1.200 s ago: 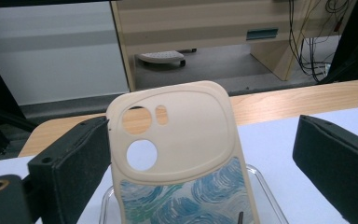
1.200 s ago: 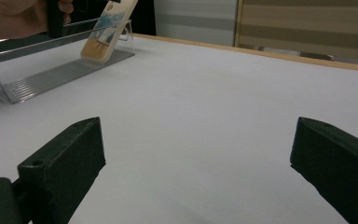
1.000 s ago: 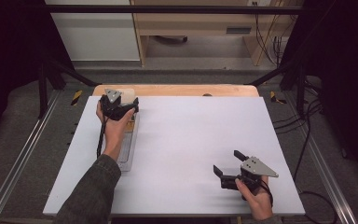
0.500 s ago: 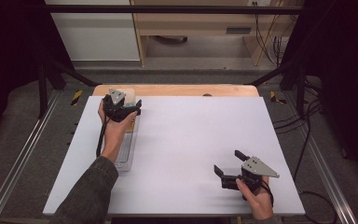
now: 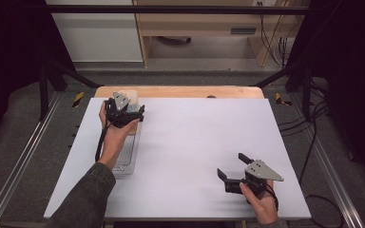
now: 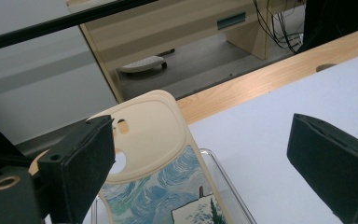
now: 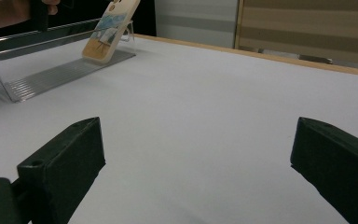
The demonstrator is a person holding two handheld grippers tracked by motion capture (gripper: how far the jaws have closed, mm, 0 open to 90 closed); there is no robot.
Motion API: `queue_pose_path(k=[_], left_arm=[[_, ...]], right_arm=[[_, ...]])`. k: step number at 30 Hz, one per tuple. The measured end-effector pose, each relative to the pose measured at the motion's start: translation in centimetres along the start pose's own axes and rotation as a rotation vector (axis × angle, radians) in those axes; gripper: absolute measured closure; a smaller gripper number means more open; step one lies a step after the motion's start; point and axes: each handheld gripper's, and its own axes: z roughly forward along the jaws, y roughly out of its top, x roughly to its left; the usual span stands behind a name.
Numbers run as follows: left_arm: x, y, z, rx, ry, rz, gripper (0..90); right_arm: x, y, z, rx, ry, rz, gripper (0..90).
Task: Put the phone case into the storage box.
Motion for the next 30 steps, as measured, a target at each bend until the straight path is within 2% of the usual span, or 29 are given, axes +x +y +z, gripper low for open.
queue_pose_path(k=[3, 11, 14, 18, 21, 25, 30], left_arm=[[0.0, 0.1, -0.4, 0.000, 0.004, 0.034, 7.6], [-0.1, 0.3, -1.2, 0.010, 0.007, 0.081, 7.7], [-0.2, 0.3, -1.4, 0.007, 0.013, 0.112, 7.8], [-0.4, 0.4, -2.0, 0.013, 0.021, 0.097, 7.0], [-0.5, 0.5, -2.2, 0.009, 0.017, 0.123, 6.7], [-0.7, 0.5, -2.7, 0.017, 0.013, 0.124, 6.6], [-0.8, 0.8, -3.4, 0.001, 0.017, 0.138, 6.7]], right_arm=[[0.0, 0.0, 0.1, 0.002, 0.001, -0.004, 2.8], [0.2, 0.0, 0.1, 0.002, 0.001, -0.004, 2.8], [0.2, 0.0, 0.2, 0.001, 0.001, -0.003, 2.8], [0.2, 0.0, 0.2, 0.002, 0.001, -0.006, 2.8], [0.2, -0.1, 0.2, 0.005, 0.000, -0.006, 2.8], [0.3, -0.1, 0.2, 0.004, 0.003, -0.010, 2.8], [0.4, -0.1, 0.3, 0.006, 0.002, -0.011, 2.8]])
